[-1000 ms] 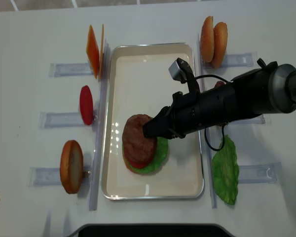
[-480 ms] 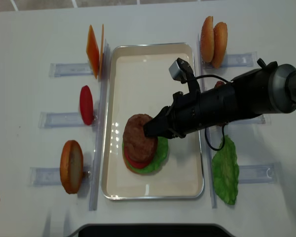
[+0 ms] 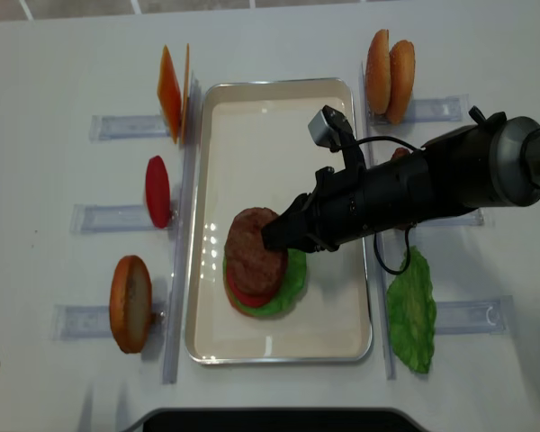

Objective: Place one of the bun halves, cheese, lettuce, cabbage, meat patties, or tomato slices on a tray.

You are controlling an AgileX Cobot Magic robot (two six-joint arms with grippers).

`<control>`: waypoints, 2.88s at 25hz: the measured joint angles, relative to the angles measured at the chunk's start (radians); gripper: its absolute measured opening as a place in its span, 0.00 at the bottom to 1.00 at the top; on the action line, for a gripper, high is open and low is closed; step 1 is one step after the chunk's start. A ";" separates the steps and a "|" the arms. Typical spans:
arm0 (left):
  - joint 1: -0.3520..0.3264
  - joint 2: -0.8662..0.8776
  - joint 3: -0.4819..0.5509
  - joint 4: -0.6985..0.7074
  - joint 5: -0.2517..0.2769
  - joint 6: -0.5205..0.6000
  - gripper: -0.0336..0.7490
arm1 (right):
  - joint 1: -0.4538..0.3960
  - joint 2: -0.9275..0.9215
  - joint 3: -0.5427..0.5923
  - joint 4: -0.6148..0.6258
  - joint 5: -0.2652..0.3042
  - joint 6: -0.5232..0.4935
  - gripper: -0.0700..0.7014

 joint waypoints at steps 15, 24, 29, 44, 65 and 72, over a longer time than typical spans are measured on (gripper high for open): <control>0.000 0.000 0.000 0.000 0.000 0.000 0.54 | 0.000 0.000 0.000 -0.018 -0.039 0.000 0.60; 0.000 0.000 0.000 0.000 0.000 0.000 0.54 | 0.000 0.000 0.000 -0.076 -0.147 0.000 0.65; 0.000 0.000 0.000 0.000 0.000 0.000 0.54 | 0.000 -0.006 0.000 -0.105 -0.217 0.000 0.65; 0.000 0.000 0.000 0.000 0.000 0.000 0.54 | 0.000 -0.095 0.000 -0.163 -0.291 0.012 0.65; 0.000 0.000 0.000 0.000 0.000 0.000 0.54 | 0.000 -0.576 0.000 -1.195 -0.209 0.947 0.59; 0.000 0.000 0.000 0.000 0.000 0.000 0.54 | -0.090 -0.657 0.000 -1.575 -0.035 1.253 0.56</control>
